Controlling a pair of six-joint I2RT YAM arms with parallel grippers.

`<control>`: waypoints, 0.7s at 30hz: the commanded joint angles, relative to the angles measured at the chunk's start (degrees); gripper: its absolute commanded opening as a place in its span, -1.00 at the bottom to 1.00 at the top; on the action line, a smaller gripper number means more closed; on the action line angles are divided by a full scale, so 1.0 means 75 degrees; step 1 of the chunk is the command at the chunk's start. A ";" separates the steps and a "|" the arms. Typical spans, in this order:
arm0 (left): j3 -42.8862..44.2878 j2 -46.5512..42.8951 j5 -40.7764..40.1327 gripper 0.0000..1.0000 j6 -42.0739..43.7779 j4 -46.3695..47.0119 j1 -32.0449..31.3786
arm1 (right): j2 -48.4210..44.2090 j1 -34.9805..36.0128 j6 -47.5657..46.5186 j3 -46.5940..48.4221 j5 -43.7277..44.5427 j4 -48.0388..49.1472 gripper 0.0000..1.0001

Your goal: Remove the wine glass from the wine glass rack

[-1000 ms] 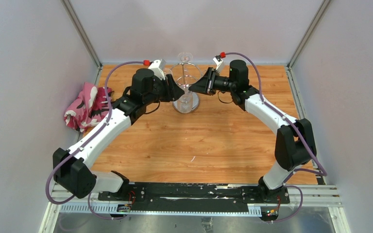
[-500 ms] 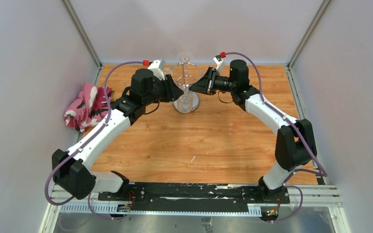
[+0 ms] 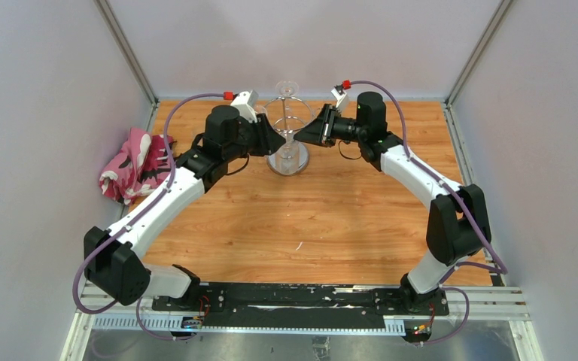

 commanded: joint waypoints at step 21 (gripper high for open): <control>-0.0070 0.0438 0.0226 -0.40 0.0245 0.0007 -0.0063 | -0.0055 0.0472 0.0462 0.1130 -0.0651 0.0636 -0.42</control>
